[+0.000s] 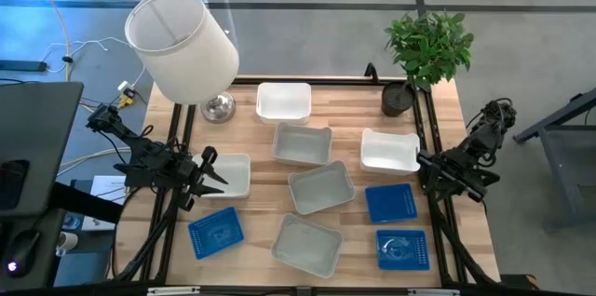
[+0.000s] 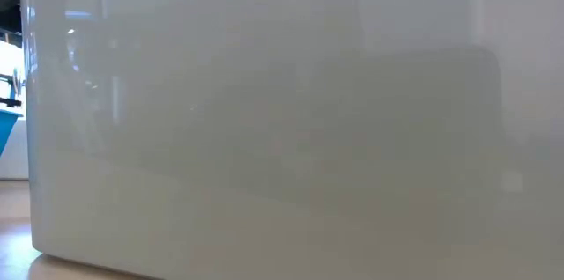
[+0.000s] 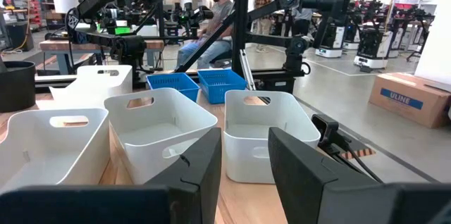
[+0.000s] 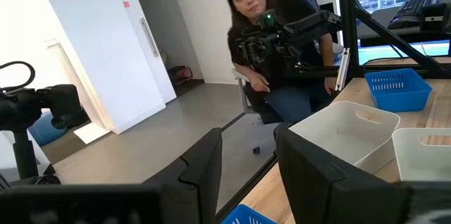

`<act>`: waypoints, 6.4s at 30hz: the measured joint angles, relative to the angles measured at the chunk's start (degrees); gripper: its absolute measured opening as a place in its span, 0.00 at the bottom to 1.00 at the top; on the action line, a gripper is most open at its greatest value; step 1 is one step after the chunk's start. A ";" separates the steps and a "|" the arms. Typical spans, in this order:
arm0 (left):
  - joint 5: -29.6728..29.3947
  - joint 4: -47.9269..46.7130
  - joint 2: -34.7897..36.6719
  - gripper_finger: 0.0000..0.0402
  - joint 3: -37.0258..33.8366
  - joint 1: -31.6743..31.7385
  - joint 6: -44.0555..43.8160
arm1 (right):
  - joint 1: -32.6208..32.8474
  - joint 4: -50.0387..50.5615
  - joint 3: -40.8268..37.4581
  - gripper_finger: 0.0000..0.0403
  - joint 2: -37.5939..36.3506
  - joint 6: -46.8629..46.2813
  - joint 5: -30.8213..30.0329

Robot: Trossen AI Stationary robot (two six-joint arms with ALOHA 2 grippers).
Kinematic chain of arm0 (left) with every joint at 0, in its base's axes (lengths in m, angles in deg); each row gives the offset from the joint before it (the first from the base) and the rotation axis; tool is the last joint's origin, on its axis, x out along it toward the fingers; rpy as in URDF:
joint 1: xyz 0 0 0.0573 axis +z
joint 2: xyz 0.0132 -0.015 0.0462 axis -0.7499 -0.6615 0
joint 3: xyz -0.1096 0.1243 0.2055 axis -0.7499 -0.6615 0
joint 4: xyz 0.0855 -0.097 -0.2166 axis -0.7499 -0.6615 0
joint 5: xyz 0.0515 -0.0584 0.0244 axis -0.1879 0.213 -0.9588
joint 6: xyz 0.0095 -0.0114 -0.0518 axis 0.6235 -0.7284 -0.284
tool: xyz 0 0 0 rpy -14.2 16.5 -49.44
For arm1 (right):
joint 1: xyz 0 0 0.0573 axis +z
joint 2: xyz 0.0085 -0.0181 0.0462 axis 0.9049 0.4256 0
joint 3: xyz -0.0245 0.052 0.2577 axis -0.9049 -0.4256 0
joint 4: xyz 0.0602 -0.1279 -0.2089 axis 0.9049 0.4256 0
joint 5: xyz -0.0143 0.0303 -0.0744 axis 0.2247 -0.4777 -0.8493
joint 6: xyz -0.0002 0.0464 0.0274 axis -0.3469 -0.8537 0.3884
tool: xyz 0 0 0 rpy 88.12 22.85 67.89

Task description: Stack baskets by color

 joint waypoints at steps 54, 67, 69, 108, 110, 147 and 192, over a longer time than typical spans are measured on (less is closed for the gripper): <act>0.00 -0.02 -0.01 0.26 0.01 0.00 0.00 | 0.00 0.00 0.00 0.31 0.00 -0.01 0.00; -0.01 -0.01 0.00 0.26 0.00 0.00 0.00 | 0.00 0.04 0.00 0.31 0.00 0.01 0.00; -0.02 -0.02 -0.02 0.26 0.00 0.00 0.00 | 0.00 0.04 0.00 0.31 0.00 0.01 0.00; 0.00 0.50 0.00 0.26 0.01 0.00 -7.52 | -0.02 -7.56 0.00 0.31 0.02 7.18 -20.31; 0.00 0.50 0.00 0.26 0.00 0.00 -7.56 | -0.02 -9.66 0.00 0.31 0.02 9.47 -23.59; 0.00 0.90 0.00 0.26 0.00 -0.02 -13.55 | -0.06 -42.06 6.16 0.31 30.44 24.32 -46.35; -0.24 -0.87 0.00 0.26 0.00 0.00 -13.55 | -15.72 -18.60 27.47 0.50 64.15 4.78 -23.76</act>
